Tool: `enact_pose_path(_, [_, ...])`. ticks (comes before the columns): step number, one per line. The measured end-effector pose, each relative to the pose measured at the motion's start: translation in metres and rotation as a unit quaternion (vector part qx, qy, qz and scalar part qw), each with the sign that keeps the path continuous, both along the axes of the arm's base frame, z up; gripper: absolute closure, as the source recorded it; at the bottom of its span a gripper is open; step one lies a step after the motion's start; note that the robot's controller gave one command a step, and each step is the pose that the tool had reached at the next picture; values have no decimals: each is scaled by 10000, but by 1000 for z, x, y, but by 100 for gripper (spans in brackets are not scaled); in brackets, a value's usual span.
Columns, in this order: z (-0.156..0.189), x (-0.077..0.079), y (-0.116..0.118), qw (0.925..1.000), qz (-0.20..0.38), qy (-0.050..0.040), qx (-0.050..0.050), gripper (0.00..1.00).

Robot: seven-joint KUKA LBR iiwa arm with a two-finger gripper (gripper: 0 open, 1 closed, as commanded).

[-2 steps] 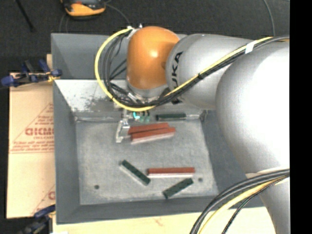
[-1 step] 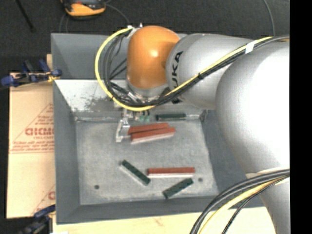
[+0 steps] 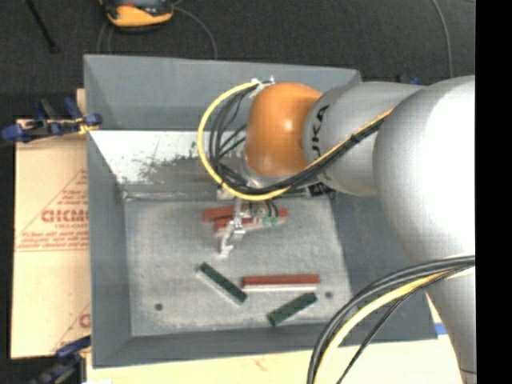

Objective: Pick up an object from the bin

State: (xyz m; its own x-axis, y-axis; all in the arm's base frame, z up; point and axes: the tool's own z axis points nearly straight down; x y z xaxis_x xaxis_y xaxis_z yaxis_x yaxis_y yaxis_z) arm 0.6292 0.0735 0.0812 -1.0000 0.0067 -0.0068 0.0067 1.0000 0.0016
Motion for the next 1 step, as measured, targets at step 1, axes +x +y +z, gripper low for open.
enact_pose_path(1, [-1,0,-3,10000,-23,-1,-5,0])
